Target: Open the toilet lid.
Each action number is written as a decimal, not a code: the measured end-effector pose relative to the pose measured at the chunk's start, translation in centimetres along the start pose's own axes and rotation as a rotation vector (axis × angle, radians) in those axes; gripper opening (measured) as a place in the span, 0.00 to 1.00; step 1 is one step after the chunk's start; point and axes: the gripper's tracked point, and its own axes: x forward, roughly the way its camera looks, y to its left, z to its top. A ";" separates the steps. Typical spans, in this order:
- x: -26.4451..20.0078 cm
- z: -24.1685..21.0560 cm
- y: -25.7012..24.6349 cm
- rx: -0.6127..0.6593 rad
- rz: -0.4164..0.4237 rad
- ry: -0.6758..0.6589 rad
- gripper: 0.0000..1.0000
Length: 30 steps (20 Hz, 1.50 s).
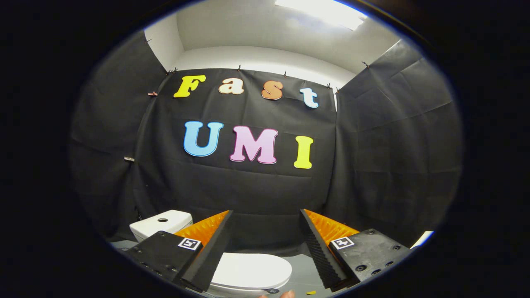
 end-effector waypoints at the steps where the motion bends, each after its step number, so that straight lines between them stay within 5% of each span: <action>1: 0.2 -0.9 0.1 -0.006 0.010 0.010 0.98; 9: 2.6 -11.1 -1.8 0.031 0.063 0.143 0.98; 21: 3.6 -29.2 -5.1 0.312 0.176 0.475 0.99; 30: 1.8 -42.0 -7.5 0.638 0.133 0.769 0.99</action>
